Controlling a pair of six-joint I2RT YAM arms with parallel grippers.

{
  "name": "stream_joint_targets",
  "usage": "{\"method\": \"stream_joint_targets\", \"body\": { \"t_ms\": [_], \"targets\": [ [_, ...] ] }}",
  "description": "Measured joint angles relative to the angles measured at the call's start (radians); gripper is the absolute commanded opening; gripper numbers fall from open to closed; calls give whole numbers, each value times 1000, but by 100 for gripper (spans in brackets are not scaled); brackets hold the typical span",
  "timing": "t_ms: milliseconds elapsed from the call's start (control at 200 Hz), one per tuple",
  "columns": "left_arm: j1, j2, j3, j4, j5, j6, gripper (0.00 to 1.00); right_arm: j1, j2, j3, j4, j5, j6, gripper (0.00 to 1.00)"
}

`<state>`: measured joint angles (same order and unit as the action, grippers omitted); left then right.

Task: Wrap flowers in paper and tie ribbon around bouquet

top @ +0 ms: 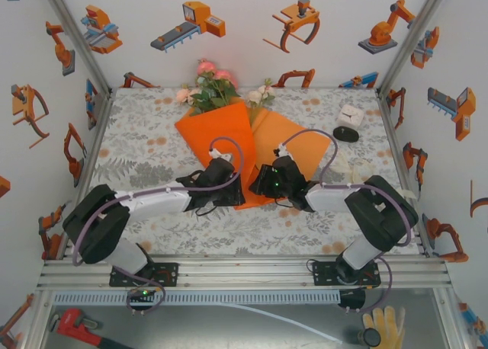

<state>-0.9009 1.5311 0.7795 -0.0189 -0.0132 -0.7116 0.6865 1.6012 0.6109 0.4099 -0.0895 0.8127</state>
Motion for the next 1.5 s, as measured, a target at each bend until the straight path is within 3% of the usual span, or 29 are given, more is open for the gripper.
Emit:
{"method": "stream_joint_targets", "body": {
  "t_ms": [100, 315, 596, 681, 886, 1131, 1502],
  "targets": [
    [-10, 71, 27, 11, 67, 42, 52, -6, 2, 0, 4, -4, 0, 47],
    [-26, 125, 83, -3, 36, 98, 50, -31, -34, -1, -19, -26, 11, 47],
    [-28, 146, 111, -27, -39, 97, 45, -32, -414, -95, -135, -13, 66, 47],
    [-28, 146, 111, -27, -45, 93, 45, -32, -464, -154, -132, -5, 100, 48],
    [-28, 146, 111, -27, -47, 82, 45, -49, -370, -195, -97, 0, 143, 48],
    [-28, 146, 111, -28, -50, 76, 45, -179, -245, -266, 148, -33, 222, 48],
    [-28, 149, 117, -38, -51, 72, 45, -277, -30, -289, 435, -92, 271, 47]
  ]
}}
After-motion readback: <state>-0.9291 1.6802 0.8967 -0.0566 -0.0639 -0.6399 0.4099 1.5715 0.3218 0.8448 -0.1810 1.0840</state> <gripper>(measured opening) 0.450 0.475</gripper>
